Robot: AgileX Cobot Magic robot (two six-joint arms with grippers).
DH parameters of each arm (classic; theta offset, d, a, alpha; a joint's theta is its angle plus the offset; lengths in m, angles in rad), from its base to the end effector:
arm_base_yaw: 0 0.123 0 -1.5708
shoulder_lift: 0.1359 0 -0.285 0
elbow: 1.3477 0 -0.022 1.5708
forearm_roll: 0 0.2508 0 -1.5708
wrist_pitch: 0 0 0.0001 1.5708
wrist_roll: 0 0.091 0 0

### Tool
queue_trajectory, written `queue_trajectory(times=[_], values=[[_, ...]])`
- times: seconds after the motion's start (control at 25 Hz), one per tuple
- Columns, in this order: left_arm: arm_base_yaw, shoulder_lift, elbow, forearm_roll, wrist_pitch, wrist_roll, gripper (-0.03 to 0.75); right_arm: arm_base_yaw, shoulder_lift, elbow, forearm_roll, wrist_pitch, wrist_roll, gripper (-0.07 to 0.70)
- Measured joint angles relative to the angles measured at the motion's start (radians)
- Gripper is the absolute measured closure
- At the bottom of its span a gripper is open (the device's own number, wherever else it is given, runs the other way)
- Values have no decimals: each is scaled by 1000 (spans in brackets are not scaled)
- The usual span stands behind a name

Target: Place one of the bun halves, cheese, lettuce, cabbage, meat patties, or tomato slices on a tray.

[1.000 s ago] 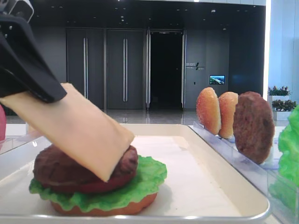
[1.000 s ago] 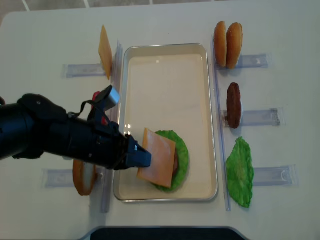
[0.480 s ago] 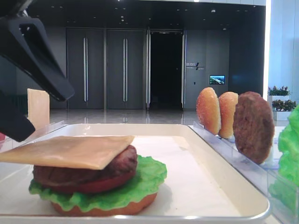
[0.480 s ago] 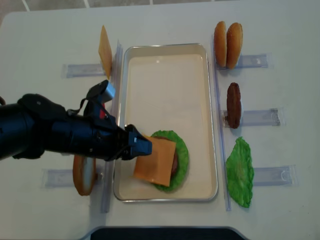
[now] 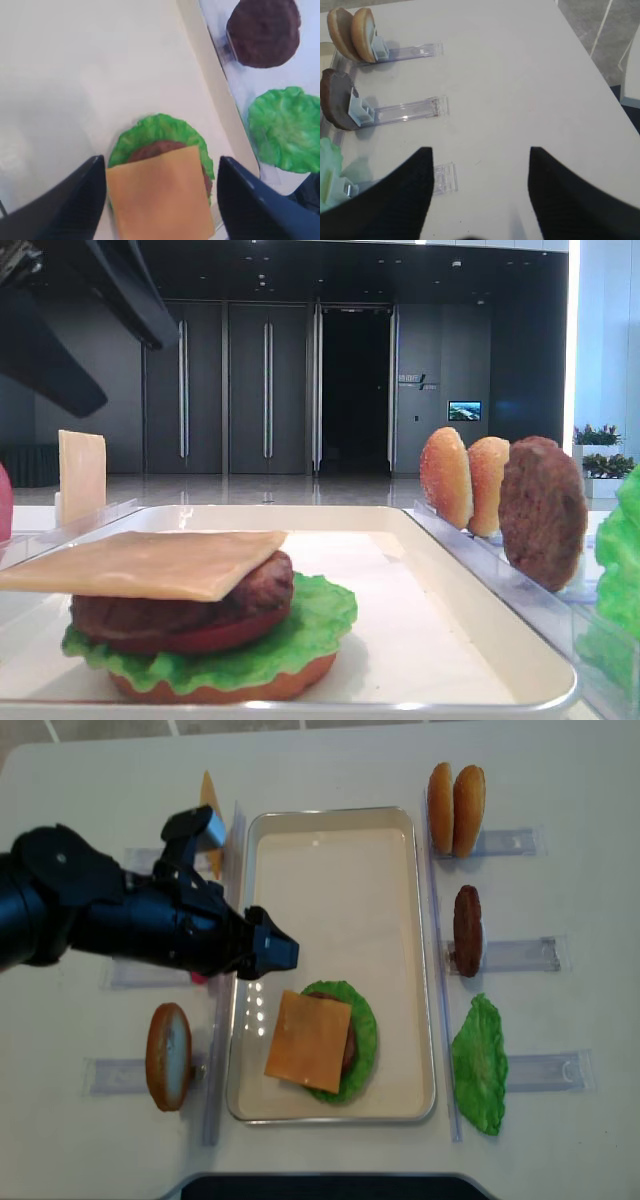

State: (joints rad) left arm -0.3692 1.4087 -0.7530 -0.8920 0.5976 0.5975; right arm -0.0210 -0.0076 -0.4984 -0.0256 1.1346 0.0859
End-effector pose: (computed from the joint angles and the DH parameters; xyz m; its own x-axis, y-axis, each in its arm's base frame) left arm 0.2297 -0.1317 0.2238 -0.8654 0.1432 -0.4802 0.3902 0.7937 -0.4666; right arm -0.0091 -0.0019 0.2709 -0.5106 0.0857 -0.8555 0.0794 0.9955 0.0524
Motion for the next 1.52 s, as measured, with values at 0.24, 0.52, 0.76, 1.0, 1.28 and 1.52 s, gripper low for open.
queue_trajectory(times=[0.24,0.52,0.76,1.0,1.28,1.52], values=[[106,-21,-135,230,88,-156,190,0,0,0,0,0,0,204],[273,-63,-221,527,223,-301,189,0,0,0,0,0,0,204],[366,-99,-242,787,330,-490,189,0,0,0,0,0,0,204],[380,-117,-243,1001,457,-641,189,0,0,0,0,0,0,204],[376,-168,-179,1021,497,-663,190,0,0,0,0,0,0,204],[333,-336,-16,1012,506,-665,190,0,0,0,0,0,1,206]])
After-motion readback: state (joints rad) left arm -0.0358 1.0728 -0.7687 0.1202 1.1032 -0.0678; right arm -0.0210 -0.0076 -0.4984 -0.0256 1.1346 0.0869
